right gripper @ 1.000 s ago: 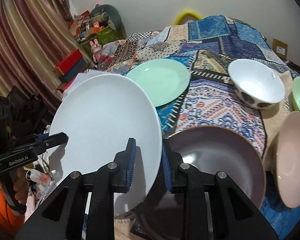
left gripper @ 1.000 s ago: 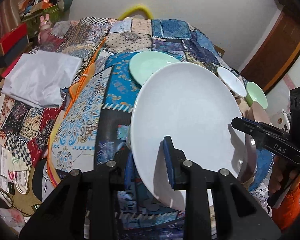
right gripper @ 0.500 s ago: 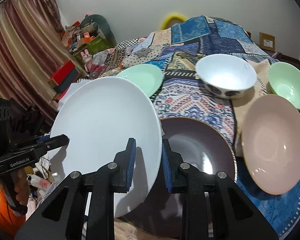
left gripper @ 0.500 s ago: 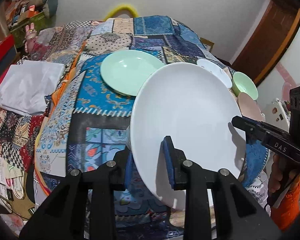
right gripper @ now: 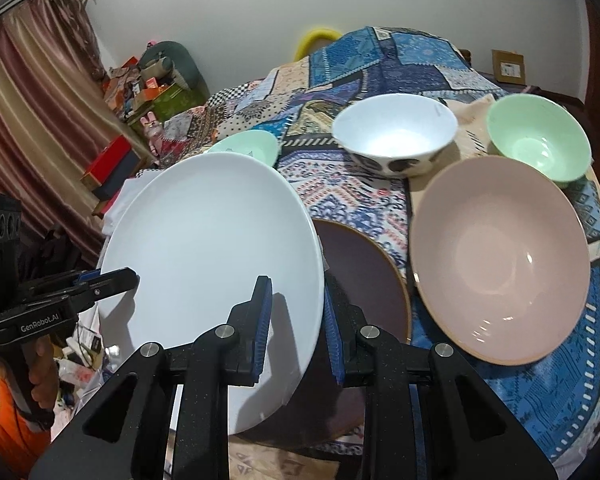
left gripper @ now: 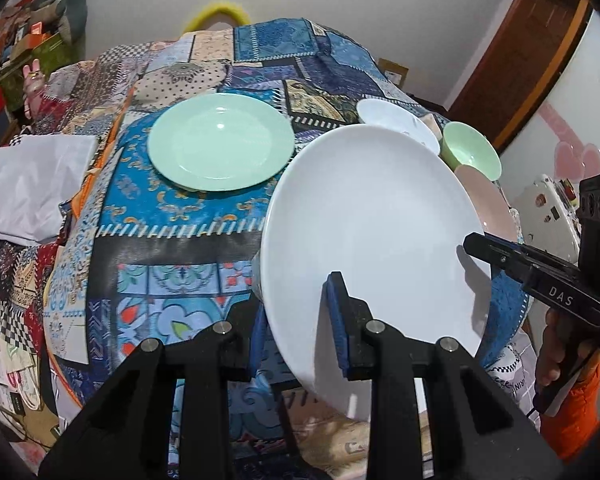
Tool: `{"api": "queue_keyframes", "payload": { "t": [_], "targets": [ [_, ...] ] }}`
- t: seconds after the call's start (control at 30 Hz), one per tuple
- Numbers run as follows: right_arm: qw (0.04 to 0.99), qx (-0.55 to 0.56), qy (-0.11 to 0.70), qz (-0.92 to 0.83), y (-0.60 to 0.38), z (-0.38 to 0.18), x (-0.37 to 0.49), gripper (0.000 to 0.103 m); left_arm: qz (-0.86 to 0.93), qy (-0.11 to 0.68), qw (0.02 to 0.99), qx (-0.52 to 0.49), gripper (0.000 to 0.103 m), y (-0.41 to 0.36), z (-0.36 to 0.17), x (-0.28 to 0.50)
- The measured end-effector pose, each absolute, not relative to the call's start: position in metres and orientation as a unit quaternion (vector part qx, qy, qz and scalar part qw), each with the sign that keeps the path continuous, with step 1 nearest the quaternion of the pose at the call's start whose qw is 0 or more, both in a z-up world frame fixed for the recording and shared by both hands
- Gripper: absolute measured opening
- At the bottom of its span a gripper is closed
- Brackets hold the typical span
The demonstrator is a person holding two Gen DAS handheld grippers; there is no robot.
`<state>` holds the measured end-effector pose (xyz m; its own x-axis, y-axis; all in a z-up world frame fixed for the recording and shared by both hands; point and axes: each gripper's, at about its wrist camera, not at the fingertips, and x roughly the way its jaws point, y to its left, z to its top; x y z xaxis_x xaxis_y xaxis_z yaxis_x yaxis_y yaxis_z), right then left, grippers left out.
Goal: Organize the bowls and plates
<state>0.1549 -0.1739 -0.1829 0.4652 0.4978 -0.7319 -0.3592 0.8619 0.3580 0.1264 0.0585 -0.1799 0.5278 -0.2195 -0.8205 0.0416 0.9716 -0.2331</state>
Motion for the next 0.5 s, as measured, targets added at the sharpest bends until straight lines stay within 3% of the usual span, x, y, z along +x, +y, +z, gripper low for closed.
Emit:
{"api": "queue_keyframes", "payload": {
  "t": [0.5],
  "targets": [
    [0.847,0.09,0.473,0.226,-0.202,-0.201,0.155,0.023,-0.098,0.507,0.852,-0.082,0.028,0.03,-0.203,0.146]
  ]
}}
